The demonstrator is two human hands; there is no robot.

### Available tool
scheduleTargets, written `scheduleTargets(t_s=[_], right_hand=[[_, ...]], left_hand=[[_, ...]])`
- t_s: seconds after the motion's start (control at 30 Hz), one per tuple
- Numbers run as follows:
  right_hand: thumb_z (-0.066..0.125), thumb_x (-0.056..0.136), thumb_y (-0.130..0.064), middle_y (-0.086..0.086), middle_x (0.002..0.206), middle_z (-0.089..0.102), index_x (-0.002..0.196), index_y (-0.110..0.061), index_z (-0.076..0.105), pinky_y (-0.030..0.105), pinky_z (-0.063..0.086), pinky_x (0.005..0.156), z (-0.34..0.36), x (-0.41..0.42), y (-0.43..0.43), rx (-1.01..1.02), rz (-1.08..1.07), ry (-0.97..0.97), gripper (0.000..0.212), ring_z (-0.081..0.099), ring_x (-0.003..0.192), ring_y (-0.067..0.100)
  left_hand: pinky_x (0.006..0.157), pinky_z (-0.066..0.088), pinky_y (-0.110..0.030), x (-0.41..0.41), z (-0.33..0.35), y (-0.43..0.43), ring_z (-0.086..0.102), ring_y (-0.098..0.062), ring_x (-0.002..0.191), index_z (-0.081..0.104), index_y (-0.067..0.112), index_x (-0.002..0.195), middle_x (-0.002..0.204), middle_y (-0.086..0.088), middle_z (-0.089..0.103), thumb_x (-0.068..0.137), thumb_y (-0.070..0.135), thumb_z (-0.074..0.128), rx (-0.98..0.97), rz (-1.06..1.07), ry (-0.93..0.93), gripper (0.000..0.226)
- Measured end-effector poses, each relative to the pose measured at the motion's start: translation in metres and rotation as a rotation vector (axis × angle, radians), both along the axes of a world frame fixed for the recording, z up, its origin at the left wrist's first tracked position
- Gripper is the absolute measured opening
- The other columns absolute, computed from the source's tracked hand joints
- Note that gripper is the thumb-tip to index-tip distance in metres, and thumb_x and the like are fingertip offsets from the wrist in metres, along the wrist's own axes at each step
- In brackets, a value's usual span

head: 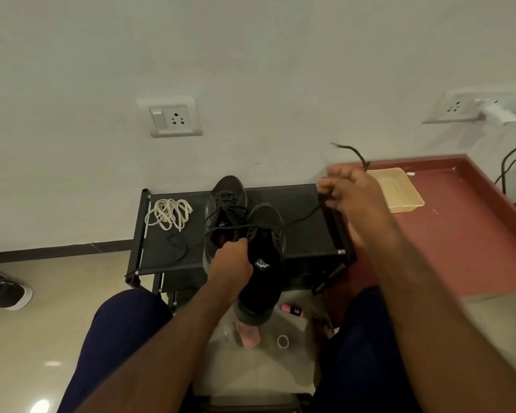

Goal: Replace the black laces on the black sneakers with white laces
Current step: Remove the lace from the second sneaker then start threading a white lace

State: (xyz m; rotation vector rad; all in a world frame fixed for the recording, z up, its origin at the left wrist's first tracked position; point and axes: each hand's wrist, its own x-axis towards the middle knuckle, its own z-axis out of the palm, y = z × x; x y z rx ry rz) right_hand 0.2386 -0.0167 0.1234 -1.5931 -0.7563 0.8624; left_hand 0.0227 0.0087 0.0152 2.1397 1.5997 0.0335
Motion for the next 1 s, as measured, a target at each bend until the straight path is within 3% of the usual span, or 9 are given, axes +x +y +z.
scheduleTargets(t_s=[0.1, 0.2, 0.4, 0.43, 0.5, 0.6, 0.73, 0.87, 1.0], right_hand=[[0.052, 0.095, -0.006, -0.006, 0.103, 0.072, 0.104, -0.025, 0.059, 0.032, 0.054, 0.080, -0.053, -0.018, -0.048, -0.203, 0.081, -0.337, 0.022, 0.067, 0.092, 0.012], [0.052, 0.098, -0.016, -0.001, 0.090, 0.071, 0.095, -0.023, 0.064, 0.041, 0.058, 0.073, -0.090, -0.033, -0.078, -0.349, 0.159, -0.546, 0.014, 0.067, 0.079, 0.018], [0.062, 0.094, -0.038, -0.005, 0.085, 0.055, 0.072, -0.024, 0.062, 0.032, 0.049, 0.069, -0.088, -0.038, -0.087, -0.342, 0.083, -0.864, 0.026, 0.054, 0.075, 0.011], [0.064, 0.092, -0.036, -0.005, 0.079, 0.054, 0.066, -0.022, 0.059, 0.029, 0.046, 0.066, -0.087, -0.041, -0.089, -0.320, 0.067, -0.837, 0.030, 0.053, 0.071, 0.010], [0.063, 0.095, -0.032, 0.001, 0.064, 0.057, 0.061, -0.013, 0.052, 0.033, 0.044, 0.057, -0.088, -0.050, -0.093, -0.291, 0.075, -0.548, 0.040, 0.054, 0.058, 0.015], [0.056, 0.101, -0.030, 0.010, 0.064, 0.062, 0.080, -0.001, 0.054, 0.035, 0.052, 0.054, -0.083, -0.065, -0.096, -0.263, 0.105, -0.045, 0.036, 0.058, 0.051, 0.021], [0.051, 0.104, -0.025, 0.008, 0.068, 0.059, 0.093, -0.004, 0.056, 0.026, 0.042, 0.045, -0.078, -0.070, -0.093, -0.183, 0.219, 0.029, 0.025, 0.046, 0.044, 0.011], [0.048, 0.106, -0.024, 0.006, 0.077, 0.062, 0.107, -0.008, 0.062, 0.023, 0.039, 0.046, -0.078, -0.073, -0.092, -0.152, 0.243, 0.109, 0.022, 0.045, 0.049, 0.009], [0.042, 0.107, -0.021, 0.008, 0.081, 0.065, 0.110, -0.011, 0.063, 0.022, 0.041, 0.049, -0.076, -0.075, -0.091, -0.205, 0.318, 0.040, 0.023, 0.049, 0.051, 0.007]], left_hand=[[0.084, 0.050, -0.043, 0.002, 0.009, 0.004, 0.061, -0.037, 0.104, 0.057, 0.007, 0.114, 0.110, -0.016, 0.064, 0.092, 0.008, 0.050, 0.006, 0.007, 0.007, 0.023], [0.080, 0.049, -0.042, 0.003, 0.013, 0.001, 0.060, -0.038, 0.101, 0.058, 0.004, 0.109, 0.106, -0.018, 0.064, 0.093, 0.008, 0.052, 0.047, 0.051, -0.017, 0.017], [0.081, 0.050, -0.044, 0.018, 0.016, -0.001, 0.060, -0.037, 0.099, 0.058, 0.003, 0.107, 0.104, -0.018, 0.063, 0.095, 0.007, 0.051, 0.113, 0.092, -0.106, 0.015], [0.082, 0.049, -0.043, 0.021, 0.018, 0.000, 0.060, -0.037, 0.100, 0.057, 0.003, 0.109, 0.106, -0.018, 0.063, 0.096, 0.007, 0.050, 0.119, 0.080, -0.103, 0.015], [0.084, 0.048, -0.044, 0.026, 0.023, 0.004, 0.060, -0.037, 0.102, 0.056, 0.004, 0.112, 0.109, -0.019, 0.063, 0.096, 0.005, 0.048, 0.139, 0.035, -0.087, 0.017], [0.094, 0.046, -0.041, 0.026, 0.028, 0.009, 0.056, -0.034, 0.113, 0.054, 0.006, 0.122, 0.124, -0.017, 0.056, 0.094, 0.002, 0.050, 0.113, -0.054, -0.008, 0.029], [0.104, 0.041, -0.038, 0.019, 0.024, 0.001, 0.049, -0.034, 0.125, 0.043, 0.010, 0.142, 0.142, -0.015, 0.041, 0.093, 0.007, 0.057, 0.018, -0.115, 0.012, 0.051], [0.107, 0.038, -0.036, 0.013, 0.013, -0.014, 0.044, -0.032, 0.130, 0.037, 0.012, 0.148, 0.148, -0.014, 0.036, 0.093, 0.009, 0.055, 0.011, -0.108, -0.028, 0.057], [0.115, 0.032, -0.039, 0.013, 0.011, -0.024, 0.035, -0.029, 0.139, 0.033, 0.017, 0.152, 0.154, -0.011, 0.033, 0.094, 0.010, 0.055, 0.062, -0.148, -0.202, 0.062]])
